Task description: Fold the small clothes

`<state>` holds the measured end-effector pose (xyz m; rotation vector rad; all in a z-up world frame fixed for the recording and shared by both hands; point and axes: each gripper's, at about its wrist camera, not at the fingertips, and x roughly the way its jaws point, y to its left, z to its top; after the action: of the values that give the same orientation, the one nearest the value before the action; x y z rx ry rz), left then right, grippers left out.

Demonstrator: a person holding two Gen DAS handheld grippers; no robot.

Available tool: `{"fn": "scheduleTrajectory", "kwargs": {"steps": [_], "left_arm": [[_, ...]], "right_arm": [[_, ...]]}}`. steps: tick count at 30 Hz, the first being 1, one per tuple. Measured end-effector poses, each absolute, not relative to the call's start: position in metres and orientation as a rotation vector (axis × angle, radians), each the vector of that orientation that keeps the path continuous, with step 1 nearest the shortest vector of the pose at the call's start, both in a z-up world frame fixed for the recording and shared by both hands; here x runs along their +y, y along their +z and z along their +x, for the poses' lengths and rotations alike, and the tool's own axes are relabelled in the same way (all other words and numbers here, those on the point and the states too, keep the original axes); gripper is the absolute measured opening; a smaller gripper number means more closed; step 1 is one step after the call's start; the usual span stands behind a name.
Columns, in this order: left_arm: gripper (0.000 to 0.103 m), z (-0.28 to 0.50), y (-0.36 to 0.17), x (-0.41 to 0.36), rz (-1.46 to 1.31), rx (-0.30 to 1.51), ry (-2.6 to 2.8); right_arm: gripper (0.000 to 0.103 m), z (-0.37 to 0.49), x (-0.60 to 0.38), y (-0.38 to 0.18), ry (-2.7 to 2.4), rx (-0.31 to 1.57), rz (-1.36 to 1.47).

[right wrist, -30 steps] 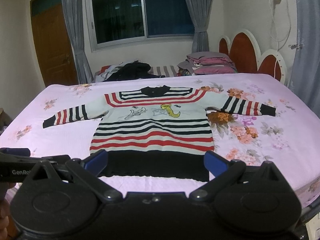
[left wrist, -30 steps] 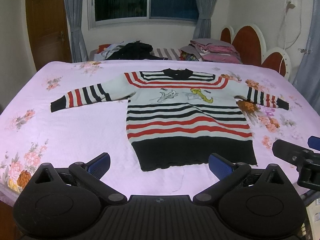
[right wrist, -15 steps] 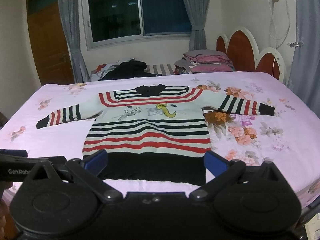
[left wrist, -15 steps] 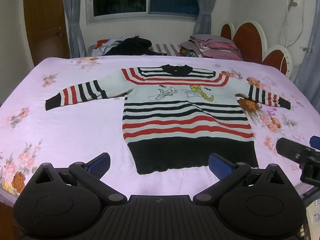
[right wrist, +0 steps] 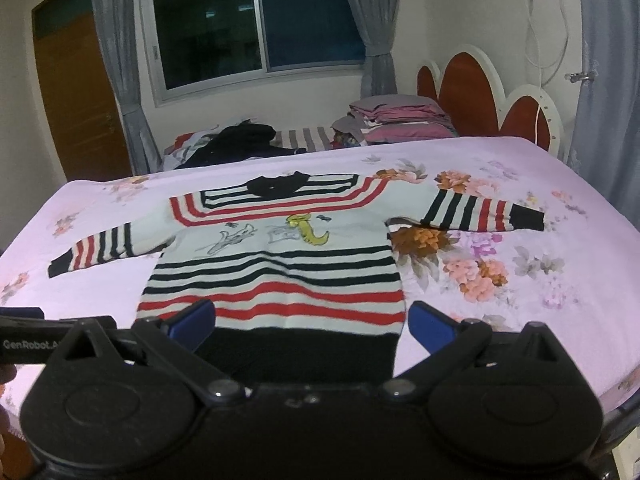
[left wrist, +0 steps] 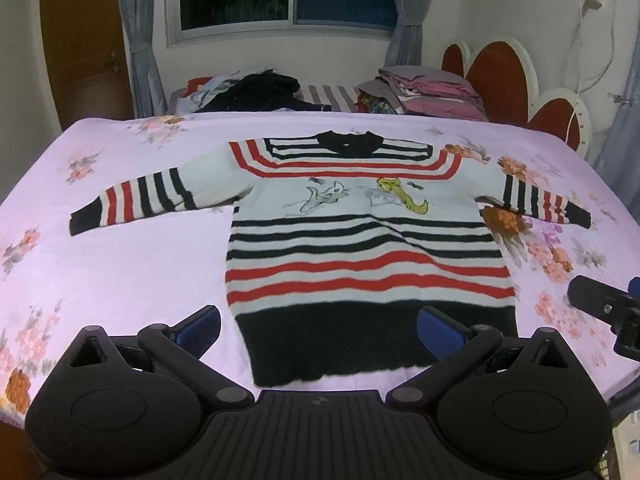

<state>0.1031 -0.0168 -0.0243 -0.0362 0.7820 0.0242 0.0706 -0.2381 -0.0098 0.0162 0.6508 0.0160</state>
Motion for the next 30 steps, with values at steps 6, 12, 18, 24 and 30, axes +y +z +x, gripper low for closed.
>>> {"fn": "scheduleTrajectory", "kwargs": {"steps": [6, 12, 18, 24, 30], "left_arm": [[0.103, 0.138, -0.030, -0.026, -0.037, 0.786, 0.042], [0.103, 0.175, -0.035, -0.037, -0.066, 0.777, 0.070], [0.103, 0.209, -0.046, -0.046, -0.117, 0.762, 0.106], [0.103, 0.245, -0.064, -0.056, -0.132, 0.767, 0.149], [0.103, 0.273, -0.079, -0.060, -0.154, 0.797, 0.191]], "right_arm": [[0.103, 0.103, -0.259, -0.016, -0.003, 0.647, 0.022], [0.103, 0.137, -0.289, -0.024, -0.018, 0.605, 0.035], [0.102, 0.177, -0.326, -0.035, -0.039, 0.598, 0.026], [0.101, 0.221, -0.369, -0.053, -0.066, 0.624, 0.035], [0.101, 0.268, -0.423, -0.077, -0.139, 0.662, 0.077]]}}
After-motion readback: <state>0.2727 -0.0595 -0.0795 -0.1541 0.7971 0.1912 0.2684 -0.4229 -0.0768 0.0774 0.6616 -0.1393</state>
